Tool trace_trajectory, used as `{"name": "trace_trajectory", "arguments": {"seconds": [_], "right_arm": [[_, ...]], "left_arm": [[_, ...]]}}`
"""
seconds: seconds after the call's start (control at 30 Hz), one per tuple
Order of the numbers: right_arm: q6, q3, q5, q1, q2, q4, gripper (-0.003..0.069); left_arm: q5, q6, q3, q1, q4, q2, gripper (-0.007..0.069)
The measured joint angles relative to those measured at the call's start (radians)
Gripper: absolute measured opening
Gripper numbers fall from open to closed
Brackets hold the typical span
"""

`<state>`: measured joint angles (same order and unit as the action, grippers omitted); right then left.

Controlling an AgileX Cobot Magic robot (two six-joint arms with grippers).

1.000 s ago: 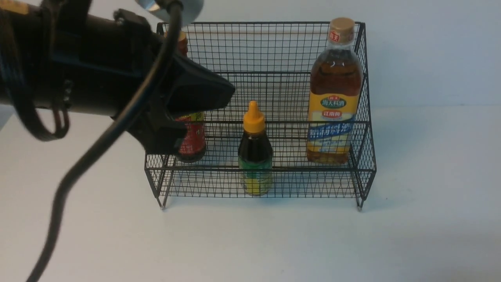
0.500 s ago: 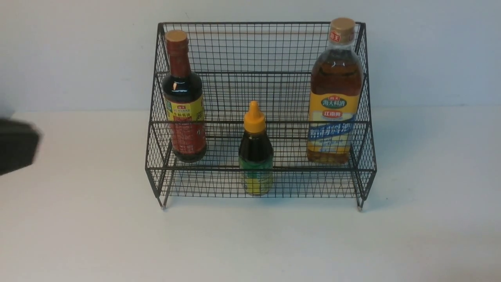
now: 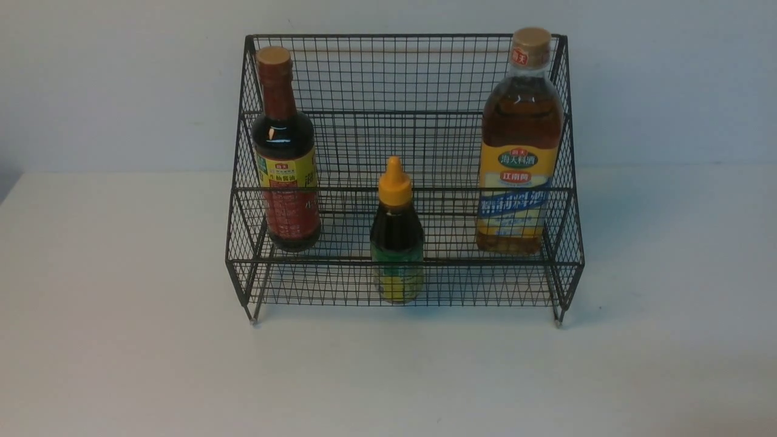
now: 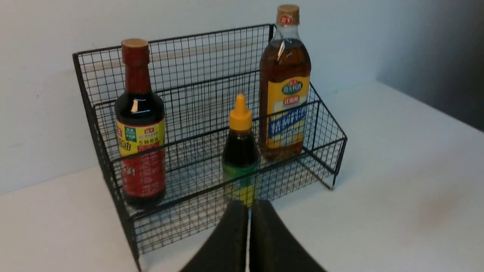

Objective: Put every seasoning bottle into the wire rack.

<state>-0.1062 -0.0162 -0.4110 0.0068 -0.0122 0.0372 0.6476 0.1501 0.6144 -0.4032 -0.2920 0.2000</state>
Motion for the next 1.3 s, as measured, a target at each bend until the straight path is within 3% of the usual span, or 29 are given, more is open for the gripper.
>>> {"name": "trace_trajectory", "arguments": {"seconds": [0.13, 0.27, 0.63, 0.73, 0.83, 1.13, 1.3], "right_arm": [[0.0, 0.0, 0.0, 0.0, 0.0, 0.0, -0.0015], [0.0, 0.0, 0.0, 0.0, 0.0, 0.0, -0.0015], [0.0, 0.0, 0.001, 0.0, 0.0, 0.0, -0.0015], [0.0, 0.0, 0.001, 0.0, 0.0, 0.0, -0.0015], [0.0, 0.0, 0.001, 0.0, 0.0, 0.0, -0.0015], [0.0, 0.0, 0.001, 0.0, 0.0, 0.0, -0.0015], [0.0, 0.0, 0.001, 0.0, 0.0, 0.004, -0.0015]], "left_arm": [[-0.122, -0.001, -0.108, 0.0, -0.079, -0.001, -0.0005], [-0.132, -0.001, -0.184, 0.001, -0.104, -0.001, -0.0005], [-0.131, 0.006, -0.236, 0.001, -0.079, -0.001, -0.0005], [-0.142, 0.007, -0.259, 0.007, 0.0, -0.005, -0.0005], [-0.177, -0.002, -0.319, 0.047, 0.077, -0.051, -0.0005], [-0.206, -0.002, -0.574, 0.319, 0.219, -0.211, -0.0005], [-0.235, -0.007, -0.635, 0.355, 0.252, -0.211, -0.0005]]}}
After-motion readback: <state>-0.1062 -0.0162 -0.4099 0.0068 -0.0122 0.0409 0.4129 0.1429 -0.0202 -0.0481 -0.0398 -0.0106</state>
